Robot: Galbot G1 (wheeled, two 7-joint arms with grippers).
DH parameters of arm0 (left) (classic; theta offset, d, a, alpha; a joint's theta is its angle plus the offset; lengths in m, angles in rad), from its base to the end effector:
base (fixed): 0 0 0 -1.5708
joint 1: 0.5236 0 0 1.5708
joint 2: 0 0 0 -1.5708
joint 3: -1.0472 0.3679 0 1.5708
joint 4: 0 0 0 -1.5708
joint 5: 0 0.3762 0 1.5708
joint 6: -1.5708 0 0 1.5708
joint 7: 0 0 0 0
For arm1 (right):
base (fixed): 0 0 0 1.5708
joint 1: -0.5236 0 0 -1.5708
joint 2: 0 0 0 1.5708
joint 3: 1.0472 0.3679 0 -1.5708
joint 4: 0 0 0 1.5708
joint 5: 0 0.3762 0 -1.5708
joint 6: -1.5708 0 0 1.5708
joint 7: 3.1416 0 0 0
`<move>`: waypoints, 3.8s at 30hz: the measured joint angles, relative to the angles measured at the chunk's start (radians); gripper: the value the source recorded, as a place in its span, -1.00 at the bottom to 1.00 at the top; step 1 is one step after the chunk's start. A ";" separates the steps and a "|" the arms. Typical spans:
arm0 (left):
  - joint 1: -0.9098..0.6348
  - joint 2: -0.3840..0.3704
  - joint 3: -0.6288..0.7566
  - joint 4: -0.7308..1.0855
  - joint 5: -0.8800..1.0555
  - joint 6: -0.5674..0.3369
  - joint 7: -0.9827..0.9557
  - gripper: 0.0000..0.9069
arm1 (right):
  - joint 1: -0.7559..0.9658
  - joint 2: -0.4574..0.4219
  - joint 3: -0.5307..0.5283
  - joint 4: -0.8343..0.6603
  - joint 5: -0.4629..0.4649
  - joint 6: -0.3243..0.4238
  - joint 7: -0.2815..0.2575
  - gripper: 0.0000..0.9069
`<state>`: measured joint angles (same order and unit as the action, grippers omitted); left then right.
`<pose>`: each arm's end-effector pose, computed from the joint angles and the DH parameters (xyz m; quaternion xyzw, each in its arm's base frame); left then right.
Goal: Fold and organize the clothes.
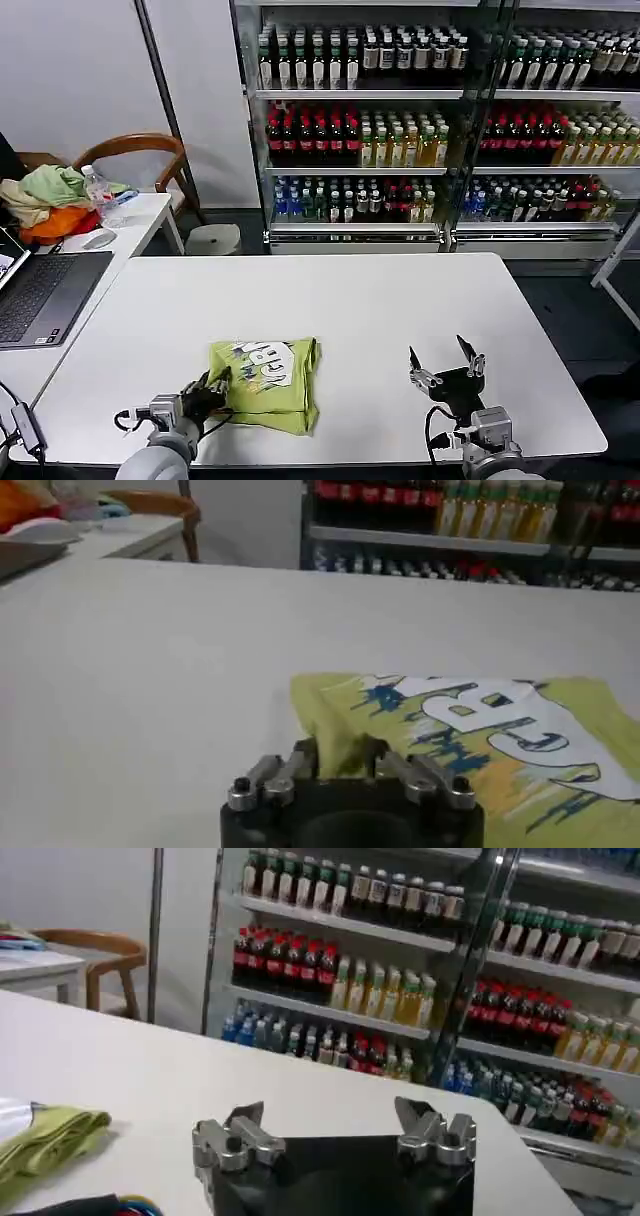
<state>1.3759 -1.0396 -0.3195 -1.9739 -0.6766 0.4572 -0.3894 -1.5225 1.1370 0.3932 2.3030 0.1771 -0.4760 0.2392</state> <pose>0.2479 0.0511 -0.3228 -0.0155 -0.9588 0.0242 0.2826 0.1913 -0.0159 -0.2345 0.0483 -0.9846 0.1120 0.1255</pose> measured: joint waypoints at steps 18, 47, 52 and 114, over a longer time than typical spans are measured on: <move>0.028 0.087 -0.178 -0.076 -0.003 0.077 0.040 -0.91 | 0.023 -0.006 -0.013 -0.008 0.001 0.006 0.000 1.00; 0.133 0.070 -0.151 -0.238 0.352 0.081 0.097 -0.89 | 0.023 -0.003 -0.016 -0.001 -0.009 0.006 -0.001 1.00; 0.091 -0.015 0.024 -0.239 0.483 0.058 0.112 -0.89 | 0.023 0.001 -0.010 -0.001 -0.014 0.004 -0.001 1.00; -0.139 -0.065 -0.261 0.101 0.431 -0.304 0.331 1.00 | 0.237 0.077 -0.287 -0.224 0.372 -0.047 0.060 1.00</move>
<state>1.2368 -1.1042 -0.5809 -1.8732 -0.2457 0.1537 -0.0582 -1.2856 1.2143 0.1063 2.0794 0.5486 -0.5231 0.2987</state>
